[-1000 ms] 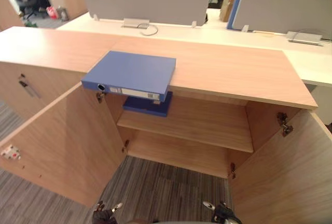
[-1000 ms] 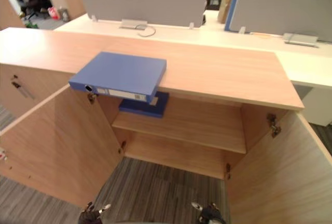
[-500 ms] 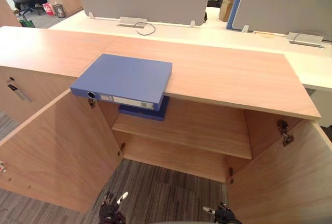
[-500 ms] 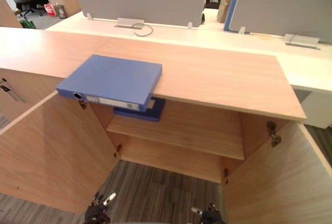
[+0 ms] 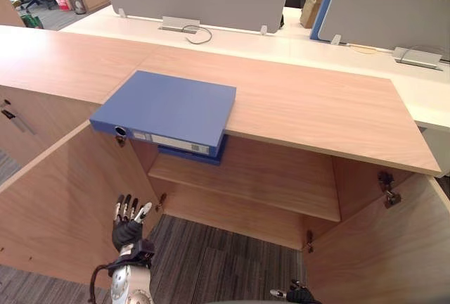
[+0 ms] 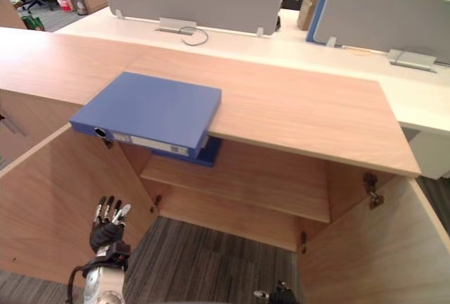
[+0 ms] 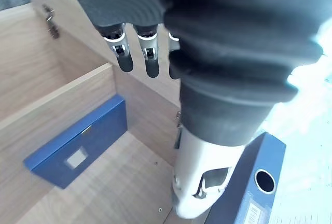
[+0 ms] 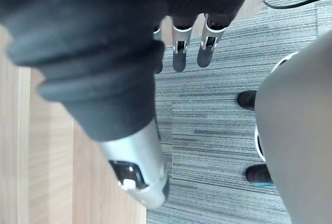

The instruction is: Walk over to the cabinet, pick up the folder, carry it to the office cabinet, place the folder inside the office cabinet, then close the office cabinet door

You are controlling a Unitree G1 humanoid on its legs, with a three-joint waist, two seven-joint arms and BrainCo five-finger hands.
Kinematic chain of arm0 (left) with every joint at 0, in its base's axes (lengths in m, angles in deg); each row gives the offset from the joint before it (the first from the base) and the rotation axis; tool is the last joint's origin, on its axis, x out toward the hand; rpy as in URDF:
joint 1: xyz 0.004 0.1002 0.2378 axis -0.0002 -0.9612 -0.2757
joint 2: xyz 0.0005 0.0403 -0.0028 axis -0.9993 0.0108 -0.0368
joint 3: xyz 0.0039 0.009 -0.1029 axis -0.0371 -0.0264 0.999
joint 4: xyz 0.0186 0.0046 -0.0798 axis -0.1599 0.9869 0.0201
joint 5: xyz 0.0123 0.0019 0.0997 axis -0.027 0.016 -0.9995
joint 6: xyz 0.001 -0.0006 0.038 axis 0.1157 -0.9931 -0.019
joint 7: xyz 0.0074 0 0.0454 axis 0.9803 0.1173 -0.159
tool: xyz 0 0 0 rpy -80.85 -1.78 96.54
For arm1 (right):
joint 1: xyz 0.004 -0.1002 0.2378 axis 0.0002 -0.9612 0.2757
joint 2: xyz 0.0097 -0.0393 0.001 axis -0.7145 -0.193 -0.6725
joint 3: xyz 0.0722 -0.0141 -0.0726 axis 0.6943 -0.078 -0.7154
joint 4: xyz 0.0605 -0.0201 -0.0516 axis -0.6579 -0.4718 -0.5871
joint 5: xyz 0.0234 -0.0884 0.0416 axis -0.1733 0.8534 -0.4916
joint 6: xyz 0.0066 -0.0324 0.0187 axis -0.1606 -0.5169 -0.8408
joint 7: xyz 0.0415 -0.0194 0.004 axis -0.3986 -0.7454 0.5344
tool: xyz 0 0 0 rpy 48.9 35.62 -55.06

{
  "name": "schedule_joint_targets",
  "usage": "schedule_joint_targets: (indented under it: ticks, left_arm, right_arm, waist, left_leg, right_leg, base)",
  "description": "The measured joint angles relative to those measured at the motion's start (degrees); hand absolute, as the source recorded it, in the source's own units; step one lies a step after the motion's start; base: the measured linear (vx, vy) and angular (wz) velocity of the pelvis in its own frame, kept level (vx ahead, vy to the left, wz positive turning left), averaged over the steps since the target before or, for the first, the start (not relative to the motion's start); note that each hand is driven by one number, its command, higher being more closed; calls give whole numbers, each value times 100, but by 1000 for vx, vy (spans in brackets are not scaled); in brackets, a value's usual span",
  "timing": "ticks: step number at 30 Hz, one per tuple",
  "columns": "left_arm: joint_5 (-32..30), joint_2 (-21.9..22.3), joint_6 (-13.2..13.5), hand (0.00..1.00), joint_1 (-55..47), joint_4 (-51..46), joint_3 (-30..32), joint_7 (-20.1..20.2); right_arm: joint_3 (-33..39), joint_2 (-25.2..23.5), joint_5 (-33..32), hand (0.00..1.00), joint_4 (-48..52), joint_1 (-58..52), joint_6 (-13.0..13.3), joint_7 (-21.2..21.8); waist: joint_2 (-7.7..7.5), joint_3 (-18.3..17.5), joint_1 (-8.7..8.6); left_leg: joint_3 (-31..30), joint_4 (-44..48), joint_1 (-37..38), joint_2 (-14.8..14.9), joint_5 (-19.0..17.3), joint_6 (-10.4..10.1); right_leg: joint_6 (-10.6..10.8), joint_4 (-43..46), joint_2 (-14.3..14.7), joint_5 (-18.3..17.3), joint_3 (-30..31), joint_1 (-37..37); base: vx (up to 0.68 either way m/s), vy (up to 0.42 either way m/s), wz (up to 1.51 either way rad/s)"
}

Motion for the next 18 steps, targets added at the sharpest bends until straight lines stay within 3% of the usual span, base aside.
schedule_joint_targets:
  ticks: [9,11,13,18]
  left_arm:
    - [-3273,333,-278,0,-125,-1818,497,-1326]
    - [-4446,321,-350,0,-49,-2282,491,-1867]
    - [-5096,272,-383,0,88,-2454,459,-2154]
    - [-6223,-81,-496,0,928,-2463,132,-2428]
  right_arm:
    - [-7,-47,2,0,-229,-54,7,-2]
    - [-179,-25,12,0,-251,-51,18,-11]
    - [-205,-15,18,0,-267,-52,17,-12]
    - [-213,-5,36,0,-316,-46,21,-10]
  waist:
    - [-70,-188,164]
    - [-76,-203,180]
    - [-67,-225,180]
    - [-54,-326,155]
  left_leg:
    - [-73,67,-100,-48,55,66]
    - [-84,96,-114,-41,47,54]
    - [-86,98,-124,-28,24,16]
    - [-5,106,-187,16,59,15]
  right_leg:
    - [3,52,-50,1,5,-54]
    - [2,55,-42,-1,24,-71]
    - [2,68,-33,-3,40,-89]
    - [-8,95,14,3,188,-207]
  base:
    - [-58,1,5]
    - [-78,-16,-1]
    - [-73,-15,-1]
    - [-24,-16,-10]
